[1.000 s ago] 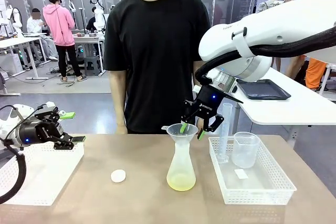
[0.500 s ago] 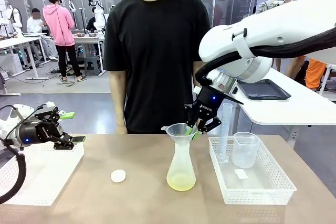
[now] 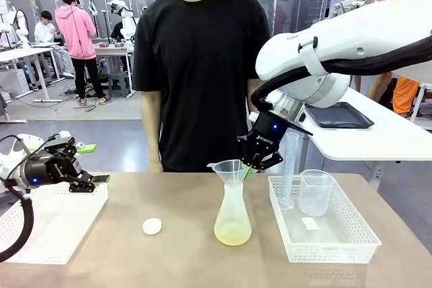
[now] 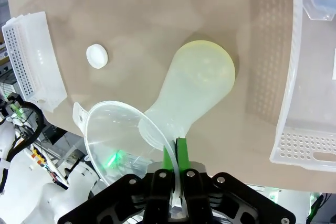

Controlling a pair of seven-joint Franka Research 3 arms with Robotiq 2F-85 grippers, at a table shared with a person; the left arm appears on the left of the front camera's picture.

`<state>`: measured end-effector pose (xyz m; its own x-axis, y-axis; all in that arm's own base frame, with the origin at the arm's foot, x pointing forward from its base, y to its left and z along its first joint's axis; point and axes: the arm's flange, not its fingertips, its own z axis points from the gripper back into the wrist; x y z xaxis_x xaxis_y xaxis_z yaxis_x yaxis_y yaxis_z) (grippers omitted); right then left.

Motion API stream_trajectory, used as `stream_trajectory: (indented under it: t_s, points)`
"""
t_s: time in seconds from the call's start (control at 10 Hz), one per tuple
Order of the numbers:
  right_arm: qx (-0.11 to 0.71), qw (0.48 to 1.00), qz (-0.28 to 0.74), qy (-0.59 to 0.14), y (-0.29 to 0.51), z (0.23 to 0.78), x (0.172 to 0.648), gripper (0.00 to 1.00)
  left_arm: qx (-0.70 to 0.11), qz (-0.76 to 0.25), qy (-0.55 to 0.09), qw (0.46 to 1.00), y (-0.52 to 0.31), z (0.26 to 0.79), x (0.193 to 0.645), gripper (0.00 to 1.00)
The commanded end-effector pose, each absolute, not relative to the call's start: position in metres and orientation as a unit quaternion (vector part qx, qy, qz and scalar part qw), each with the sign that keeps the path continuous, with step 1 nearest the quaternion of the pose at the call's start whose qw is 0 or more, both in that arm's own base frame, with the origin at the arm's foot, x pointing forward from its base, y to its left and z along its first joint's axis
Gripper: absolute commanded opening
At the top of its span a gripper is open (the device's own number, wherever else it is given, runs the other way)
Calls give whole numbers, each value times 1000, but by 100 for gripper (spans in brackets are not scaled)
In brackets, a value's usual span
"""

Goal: Prepare the solutions needed for the experiment.
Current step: Once the solution is in the Big flask , pick up the Plastic Funnel and place it back into the right Organizing basket.

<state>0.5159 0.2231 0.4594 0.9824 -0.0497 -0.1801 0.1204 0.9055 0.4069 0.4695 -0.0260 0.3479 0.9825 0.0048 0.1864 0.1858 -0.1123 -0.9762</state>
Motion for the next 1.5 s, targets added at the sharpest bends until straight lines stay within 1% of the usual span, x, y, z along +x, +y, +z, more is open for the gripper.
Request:
stream_trajectory:
  t_s: [0.0,0.2,1.4]
  points:
    - [225,970,-60,72,226,459,505,0,-746,-67,-70,659,-27,349,470,100]
    - [227,970,-56,65,225,466,498,0,-746,-67,-70,659,-27,349,470,100]
    - [235,970,-34,-58,216,523,472,0,-746,-67,-70,659,-27,349,470,100]
